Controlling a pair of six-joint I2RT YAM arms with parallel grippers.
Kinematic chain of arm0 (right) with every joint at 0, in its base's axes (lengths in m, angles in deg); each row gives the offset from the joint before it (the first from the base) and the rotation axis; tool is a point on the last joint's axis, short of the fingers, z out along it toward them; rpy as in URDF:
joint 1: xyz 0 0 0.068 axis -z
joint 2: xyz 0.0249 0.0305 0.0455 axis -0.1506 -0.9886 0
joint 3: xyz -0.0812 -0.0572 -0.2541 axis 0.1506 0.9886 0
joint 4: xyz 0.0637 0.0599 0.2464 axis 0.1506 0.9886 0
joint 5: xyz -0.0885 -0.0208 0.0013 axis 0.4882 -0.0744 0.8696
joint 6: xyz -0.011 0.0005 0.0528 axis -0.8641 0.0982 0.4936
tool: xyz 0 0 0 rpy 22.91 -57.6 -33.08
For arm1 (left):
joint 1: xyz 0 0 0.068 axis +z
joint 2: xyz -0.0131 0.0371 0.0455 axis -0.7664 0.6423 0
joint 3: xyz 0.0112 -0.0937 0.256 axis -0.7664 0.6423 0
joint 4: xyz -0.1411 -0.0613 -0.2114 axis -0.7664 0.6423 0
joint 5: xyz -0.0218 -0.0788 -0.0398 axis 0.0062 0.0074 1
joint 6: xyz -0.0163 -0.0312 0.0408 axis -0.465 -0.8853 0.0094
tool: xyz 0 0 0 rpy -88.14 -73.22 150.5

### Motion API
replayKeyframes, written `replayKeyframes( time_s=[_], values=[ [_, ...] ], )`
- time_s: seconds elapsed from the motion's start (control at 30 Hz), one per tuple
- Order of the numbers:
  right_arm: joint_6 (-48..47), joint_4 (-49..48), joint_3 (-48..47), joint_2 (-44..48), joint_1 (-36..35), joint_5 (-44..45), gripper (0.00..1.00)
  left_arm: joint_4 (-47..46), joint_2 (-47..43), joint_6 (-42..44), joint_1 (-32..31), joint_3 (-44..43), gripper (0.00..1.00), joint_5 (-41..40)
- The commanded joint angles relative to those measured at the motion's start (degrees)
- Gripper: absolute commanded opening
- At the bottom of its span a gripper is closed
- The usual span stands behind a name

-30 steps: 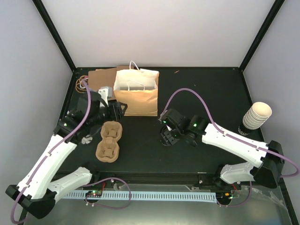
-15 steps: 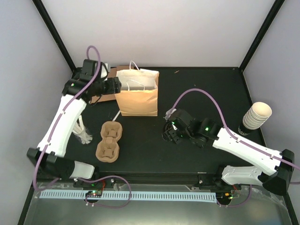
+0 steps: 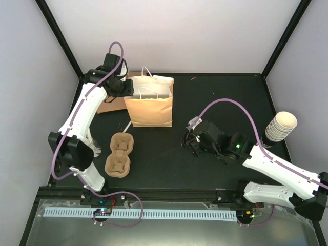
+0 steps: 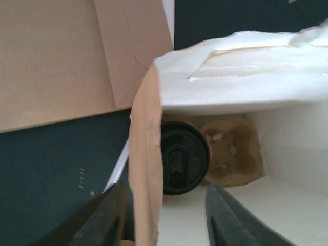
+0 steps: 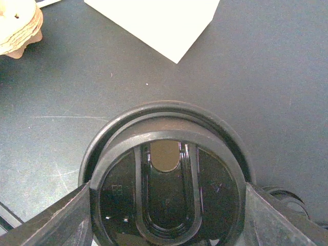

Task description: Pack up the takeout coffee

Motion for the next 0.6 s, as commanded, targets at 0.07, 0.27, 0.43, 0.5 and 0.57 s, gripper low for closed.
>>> replayKeyframes(
  time_s=[0.07,0.27,0.43,0.5,0.57],
  values=[
    [0.78,-1.42,0.82,1.26,0.3,2.45,0.6,6.22,1.11,0.36,0.24,-3.61,0.17,1.4],
    [0.92,-2.12,1.25,0.96,0.3,2.05,0.6,6.58,-3.51,-0.15,-0.68,-1.63,0.02,4.05],
    [1.76,-1.84,1.45,0.94,0.31,3.63,0.6,6.71,-7.95,-1.21,-1.97,1.77,0.02,7.66],
    [2.53,-0.98,1.22,0.8,0.3,5.12,0.6,6.64,-9.87,-1.83,-2.68,3.83,0.02,8.87],
    [3.26,-0.07,0.88,0.84,0.37,6.67,0.59,6.06,-12.07,-2.55,-3.63,5.86,0.02,9.76]
  ],
)
